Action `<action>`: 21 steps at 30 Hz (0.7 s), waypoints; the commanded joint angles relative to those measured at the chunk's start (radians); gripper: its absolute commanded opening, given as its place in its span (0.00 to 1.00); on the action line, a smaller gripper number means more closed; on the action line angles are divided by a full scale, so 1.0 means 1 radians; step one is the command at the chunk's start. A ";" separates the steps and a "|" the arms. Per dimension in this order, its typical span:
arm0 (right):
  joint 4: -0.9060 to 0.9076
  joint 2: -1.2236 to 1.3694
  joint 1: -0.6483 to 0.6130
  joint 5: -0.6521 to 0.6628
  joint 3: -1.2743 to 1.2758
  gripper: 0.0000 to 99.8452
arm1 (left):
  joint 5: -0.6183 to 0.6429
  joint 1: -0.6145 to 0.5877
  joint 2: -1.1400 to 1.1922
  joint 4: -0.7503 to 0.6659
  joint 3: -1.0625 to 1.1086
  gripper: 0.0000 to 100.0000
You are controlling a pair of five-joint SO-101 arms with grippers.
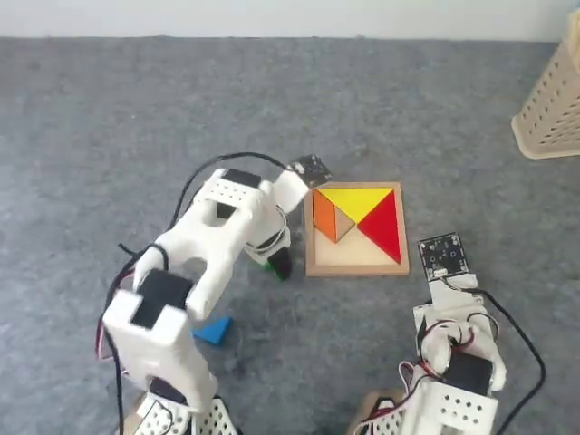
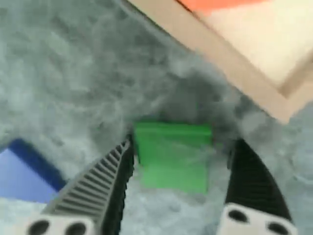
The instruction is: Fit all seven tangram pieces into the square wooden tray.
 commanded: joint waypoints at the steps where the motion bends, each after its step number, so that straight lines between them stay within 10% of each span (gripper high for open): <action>1: 0.010 -0.013 0.013 0.009 0.018 0.01 | -0.014 -0.029 0.054 0.046 -0.108 0.29; 21: 0.010 -0.013 0.013 0.009 0.018 0.01 | 0.020 -0.031 -0.173 0.178 -0.116 0.12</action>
